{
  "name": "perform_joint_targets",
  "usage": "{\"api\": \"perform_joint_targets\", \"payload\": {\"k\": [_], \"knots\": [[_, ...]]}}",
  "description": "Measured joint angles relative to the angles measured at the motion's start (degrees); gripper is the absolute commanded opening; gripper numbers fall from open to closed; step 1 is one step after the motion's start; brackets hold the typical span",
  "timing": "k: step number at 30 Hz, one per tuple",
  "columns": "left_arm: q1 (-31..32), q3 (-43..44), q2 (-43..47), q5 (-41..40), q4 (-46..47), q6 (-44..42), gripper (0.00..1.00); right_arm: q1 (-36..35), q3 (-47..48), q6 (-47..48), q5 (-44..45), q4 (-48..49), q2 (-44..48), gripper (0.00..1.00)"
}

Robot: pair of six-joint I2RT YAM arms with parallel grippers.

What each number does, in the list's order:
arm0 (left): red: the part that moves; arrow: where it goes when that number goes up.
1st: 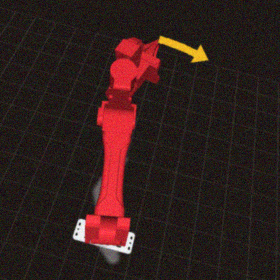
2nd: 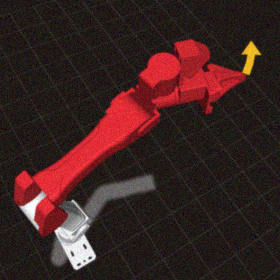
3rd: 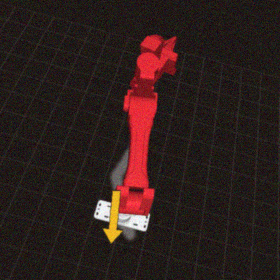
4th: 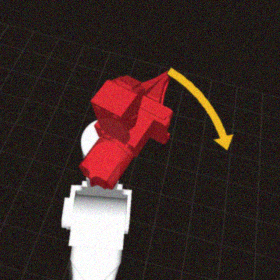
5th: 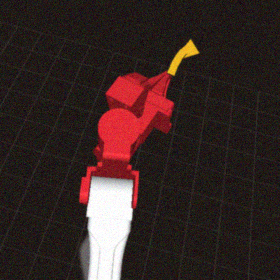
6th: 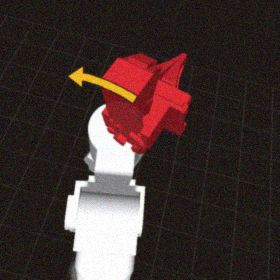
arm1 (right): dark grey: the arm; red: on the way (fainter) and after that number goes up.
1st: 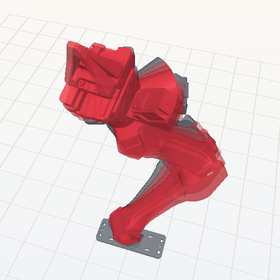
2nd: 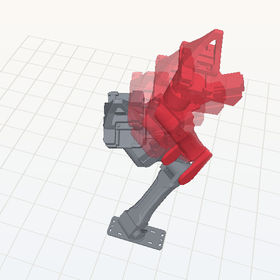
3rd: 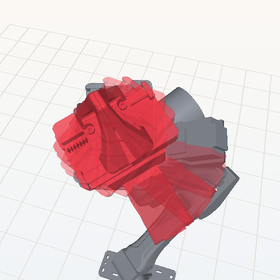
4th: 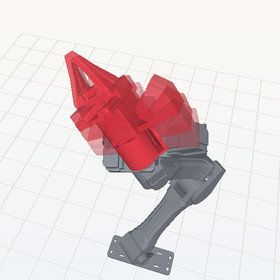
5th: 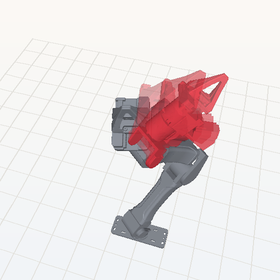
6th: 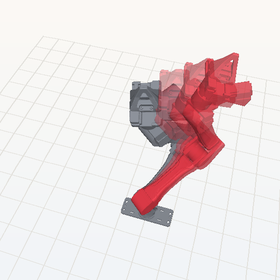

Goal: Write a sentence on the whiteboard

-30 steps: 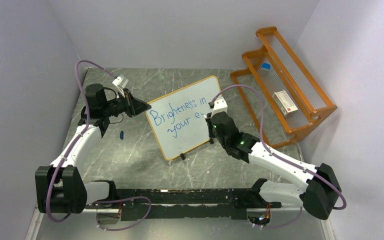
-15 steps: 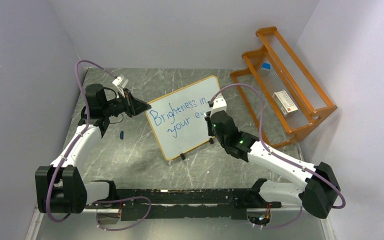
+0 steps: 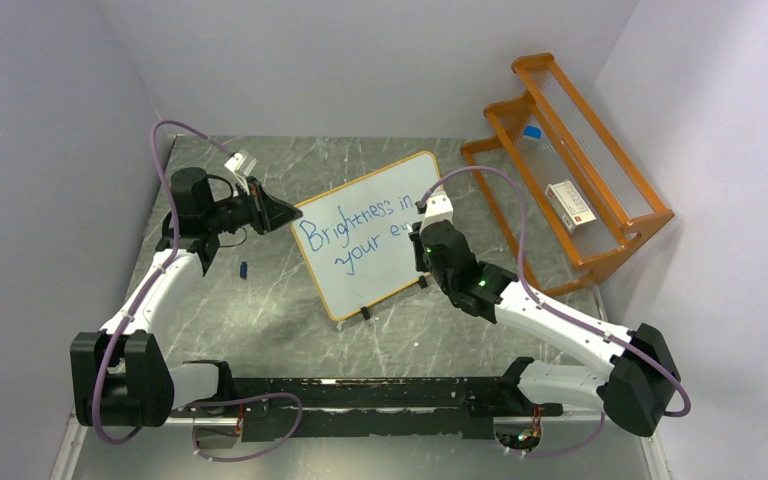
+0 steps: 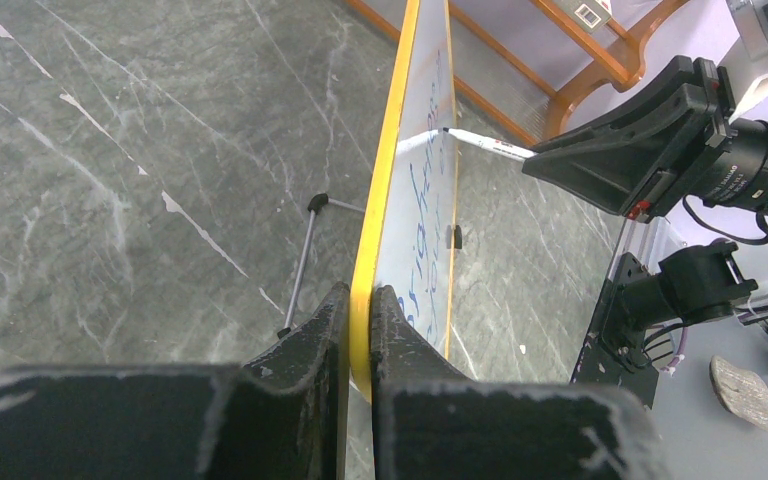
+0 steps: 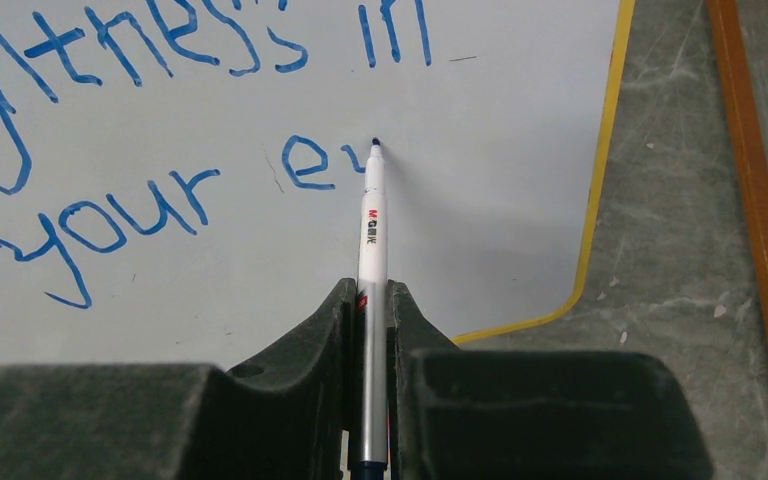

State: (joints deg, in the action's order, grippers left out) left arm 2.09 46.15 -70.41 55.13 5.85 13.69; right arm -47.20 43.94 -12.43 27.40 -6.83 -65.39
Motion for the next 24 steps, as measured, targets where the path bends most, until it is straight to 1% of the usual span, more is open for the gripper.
{"api": "perform_joint_targets", "payload": {"k": [24], "knots": [[0.0, 0.0, 0.0, 0.0, 0.0, 0.0, 0.05, 0.0, -0.8, -2.8, -2.0, -5.6, 1.2, 0.00]]}}
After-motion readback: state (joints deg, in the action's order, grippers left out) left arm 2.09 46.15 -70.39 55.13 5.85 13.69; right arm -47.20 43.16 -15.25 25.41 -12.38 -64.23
